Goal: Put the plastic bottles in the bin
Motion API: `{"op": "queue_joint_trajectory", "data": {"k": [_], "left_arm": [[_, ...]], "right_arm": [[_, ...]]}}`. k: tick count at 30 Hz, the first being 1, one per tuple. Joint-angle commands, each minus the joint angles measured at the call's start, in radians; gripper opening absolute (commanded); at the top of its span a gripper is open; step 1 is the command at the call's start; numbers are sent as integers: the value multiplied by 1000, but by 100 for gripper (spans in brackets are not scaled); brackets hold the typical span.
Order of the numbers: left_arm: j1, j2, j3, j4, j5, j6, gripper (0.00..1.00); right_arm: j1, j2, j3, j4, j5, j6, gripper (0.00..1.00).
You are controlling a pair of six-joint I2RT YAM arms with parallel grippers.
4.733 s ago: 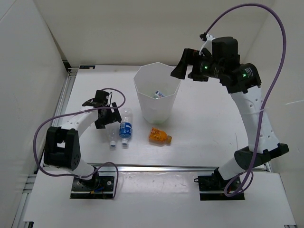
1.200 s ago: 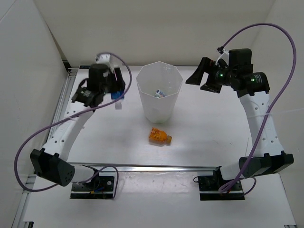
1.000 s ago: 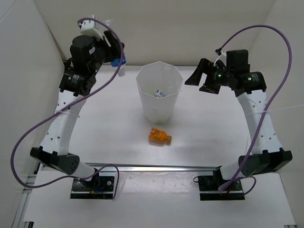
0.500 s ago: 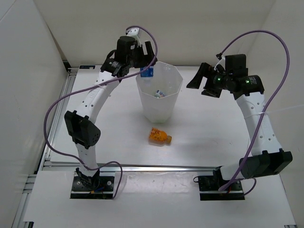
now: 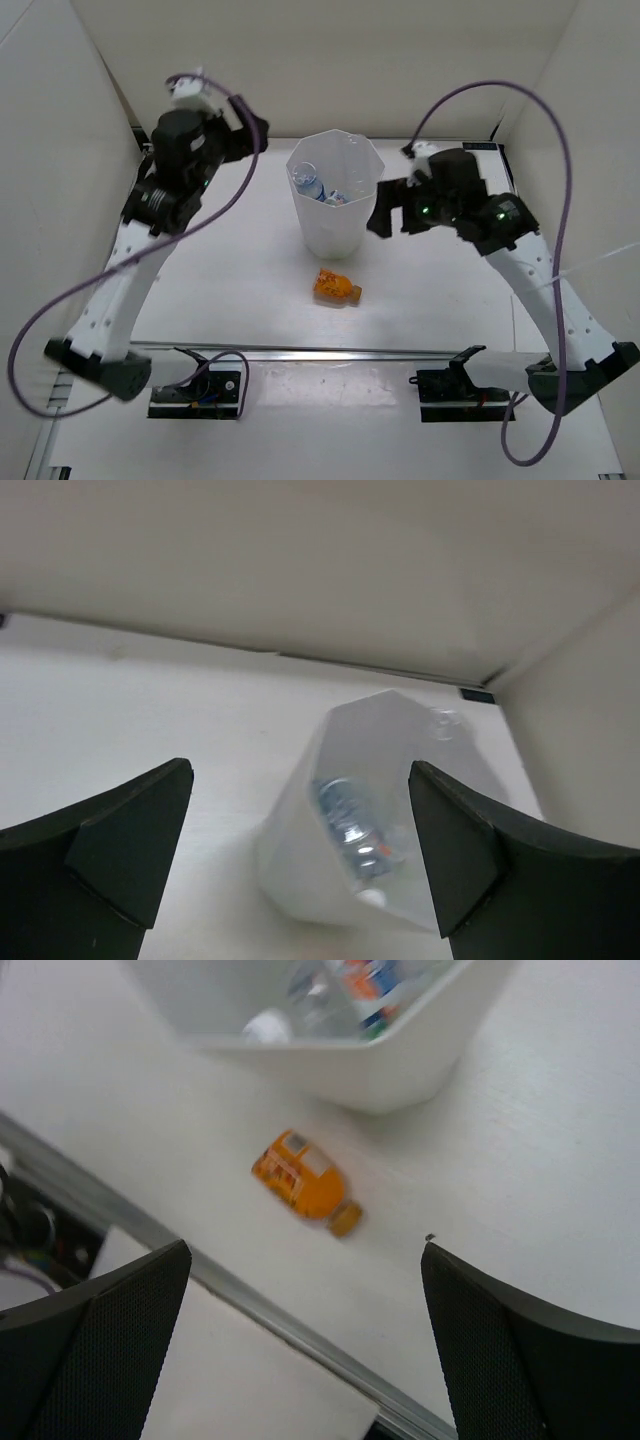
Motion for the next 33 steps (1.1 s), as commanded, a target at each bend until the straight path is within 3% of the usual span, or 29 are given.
{"op": "queue_joint_trajectory", "data": {"k": [1,5,8,11,19,26,33], "left_arm": [[19,-160,-310,-44,-223,-35,100],[19,-363,-576,-44,-305,-46,100],[19,-479,-682,-54,-351,-37,100],[19,-521,-706,-94,-378,-10,100],[29,-503,-697,-266,-414,-87,100],[29,-616,-746,-297,-402,-135,100],[29,-628,-726,-395,-392,-144,100]], "right_arm": [[188,-8,-74,-10,222,-126,100],[486,41,-141,39,434,-190,98],[606,114,-209,96,512,-265,100],[650,192,-262,173,551,-302,100],[684,328,-359,407,503,-434,100],[638,476,-322,443,396,-417,95],[571,516,-351,489,364,-380,94]]}}
